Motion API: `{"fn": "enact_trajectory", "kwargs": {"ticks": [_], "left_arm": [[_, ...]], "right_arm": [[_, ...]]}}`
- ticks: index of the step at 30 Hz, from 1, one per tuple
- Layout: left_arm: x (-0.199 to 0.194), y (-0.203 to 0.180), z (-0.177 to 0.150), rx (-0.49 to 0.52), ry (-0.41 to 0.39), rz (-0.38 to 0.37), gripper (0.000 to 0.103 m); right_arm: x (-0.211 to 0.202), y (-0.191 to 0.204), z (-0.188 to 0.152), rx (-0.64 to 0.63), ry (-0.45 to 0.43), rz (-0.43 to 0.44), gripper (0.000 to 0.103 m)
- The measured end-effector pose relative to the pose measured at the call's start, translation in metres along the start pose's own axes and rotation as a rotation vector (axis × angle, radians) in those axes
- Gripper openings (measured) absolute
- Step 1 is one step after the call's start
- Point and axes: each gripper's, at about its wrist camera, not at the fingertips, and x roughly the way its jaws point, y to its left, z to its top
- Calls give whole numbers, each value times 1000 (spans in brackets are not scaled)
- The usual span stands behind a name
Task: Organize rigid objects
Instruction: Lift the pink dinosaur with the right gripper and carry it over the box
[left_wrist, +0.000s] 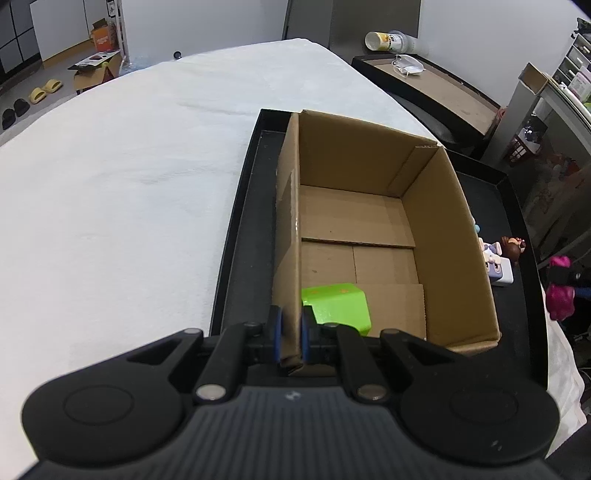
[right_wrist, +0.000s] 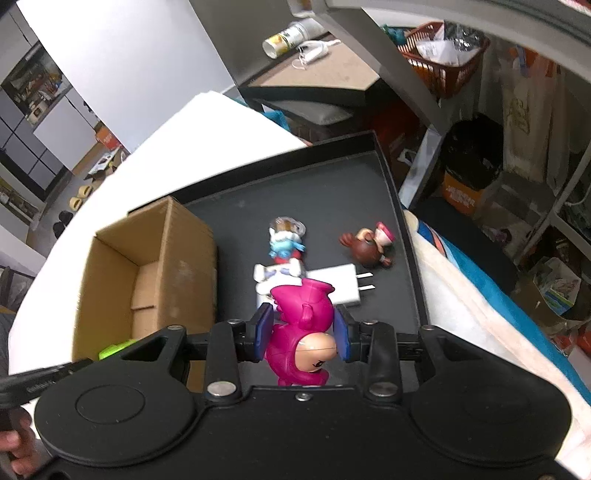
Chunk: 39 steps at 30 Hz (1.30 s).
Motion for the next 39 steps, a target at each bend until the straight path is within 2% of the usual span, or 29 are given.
{"fn": "enact_trajectory", "kwargs": {"ticks": [13,22,39], "left_arm": [[1,5,0,3,0,-43,10],[3,12,-1,-13,-4,-74,11],[4,21,2,-37,-2,-119,12]], "right_arm": [[-10,39,12,-7,-35,41,35],[-14,77,28,-67,-67,66,35],[15,144,38,-172,-30,106,35]]}}
